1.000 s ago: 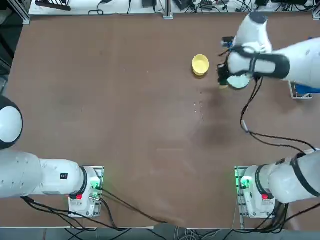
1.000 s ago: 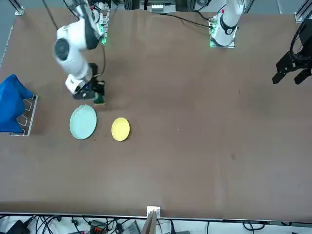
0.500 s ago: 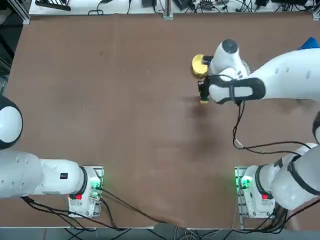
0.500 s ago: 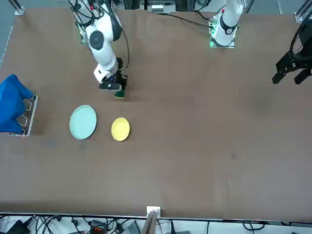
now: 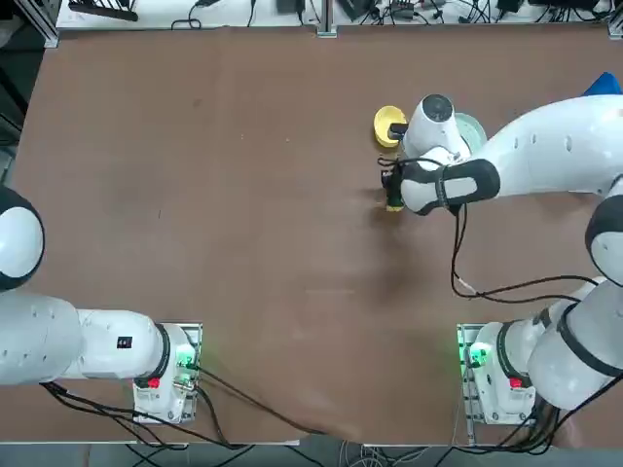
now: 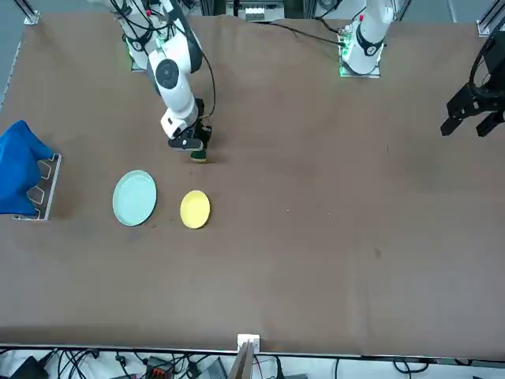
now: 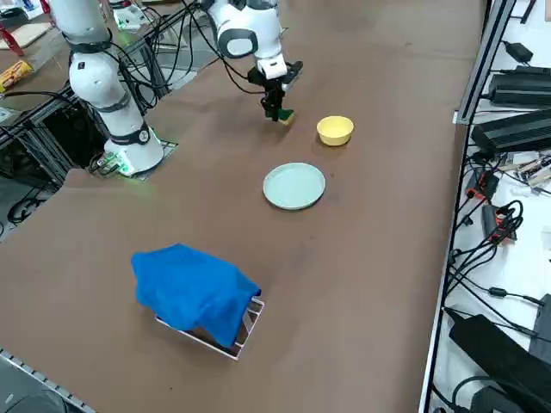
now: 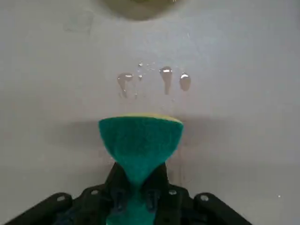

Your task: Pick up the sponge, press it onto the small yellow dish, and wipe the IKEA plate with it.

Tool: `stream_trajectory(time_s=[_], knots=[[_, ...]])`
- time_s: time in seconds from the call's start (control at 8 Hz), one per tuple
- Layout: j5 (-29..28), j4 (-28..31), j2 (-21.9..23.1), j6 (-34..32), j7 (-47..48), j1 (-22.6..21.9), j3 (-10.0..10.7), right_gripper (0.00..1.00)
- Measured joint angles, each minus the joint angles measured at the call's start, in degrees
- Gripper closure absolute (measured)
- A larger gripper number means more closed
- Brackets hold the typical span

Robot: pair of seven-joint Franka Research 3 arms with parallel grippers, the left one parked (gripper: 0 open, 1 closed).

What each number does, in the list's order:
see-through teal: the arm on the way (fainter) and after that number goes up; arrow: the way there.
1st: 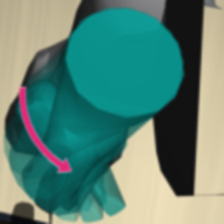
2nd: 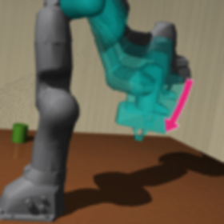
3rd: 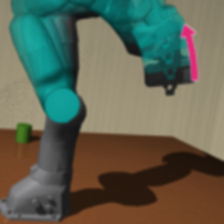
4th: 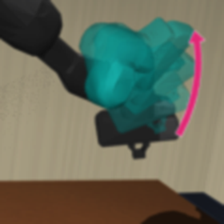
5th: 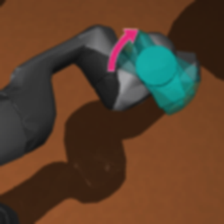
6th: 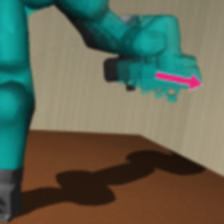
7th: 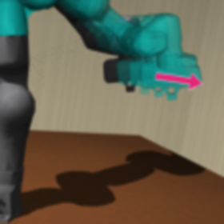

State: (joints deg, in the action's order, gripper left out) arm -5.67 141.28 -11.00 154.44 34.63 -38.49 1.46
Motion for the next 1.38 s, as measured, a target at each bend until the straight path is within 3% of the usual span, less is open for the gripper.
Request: stream_trajectory(time_s=[1.0, 1.25, 1.38], knots=[[0.00, 3.91, -0.02, 1.64, 0.22, -4.44, 0.06, 0.74], [0.00, 4.08, -0.02, 1.67, 0.25, -4.43, 0.21, 0.64], [0.00, 4.08, -0.02, 1.69, 0.26, -4.42, 0.35, 0.48]])
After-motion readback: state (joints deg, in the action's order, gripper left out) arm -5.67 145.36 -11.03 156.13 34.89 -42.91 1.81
